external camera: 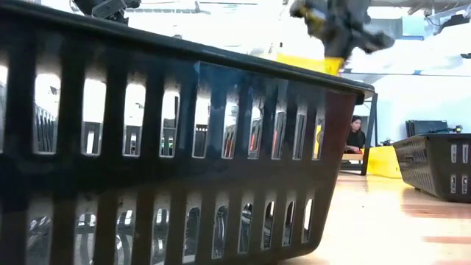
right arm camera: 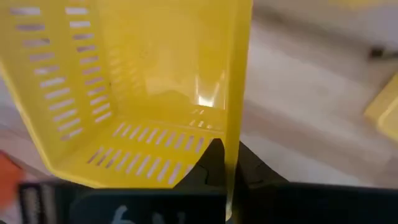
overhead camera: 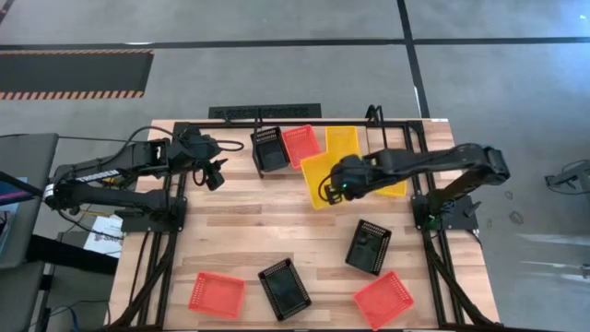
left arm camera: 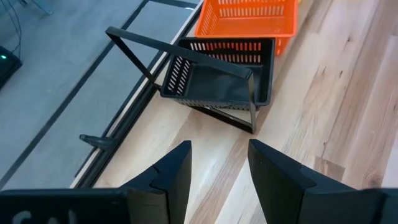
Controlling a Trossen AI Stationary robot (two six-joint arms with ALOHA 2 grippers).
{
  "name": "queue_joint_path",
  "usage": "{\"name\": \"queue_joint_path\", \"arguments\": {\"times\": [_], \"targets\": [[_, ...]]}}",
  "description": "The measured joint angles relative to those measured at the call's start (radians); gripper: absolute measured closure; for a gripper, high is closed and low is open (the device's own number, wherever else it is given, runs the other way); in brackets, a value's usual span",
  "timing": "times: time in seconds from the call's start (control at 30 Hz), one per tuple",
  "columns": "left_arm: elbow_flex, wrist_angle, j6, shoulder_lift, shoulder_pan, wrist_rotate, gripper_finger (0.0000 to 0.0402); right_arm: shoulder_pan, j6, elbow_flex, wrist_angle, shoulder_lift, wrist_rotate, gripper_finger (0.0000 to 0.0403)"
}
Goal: Stack baskets on shelf by color
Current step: Stack the left yellow bin on top of the other yellow bin on the shelf
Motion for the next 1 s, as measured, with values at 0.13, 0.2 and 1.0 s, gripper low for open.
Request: {"name": "queue_joint_path", "arguments": {"times": [0.13,0.2,1.0], "targets": [[0.000,0.025,0.014,0.000,0.000,0.000,0.0255,-0.028,-0.001,0.086,-0.102,-0.027,0.144,0.0398],[0.000,0.040,0.024,0.000,0.000,0.000,0.0255,-0.070,-0.023,0.102,-0.128,-0.042,0.162,0.0398],[0.000,0.042,0.020,0.000,0.000,0.020,0.0255,-0.536,-0.394,-0.078,0.114,-0.023,-0.052,0.0398]]}}
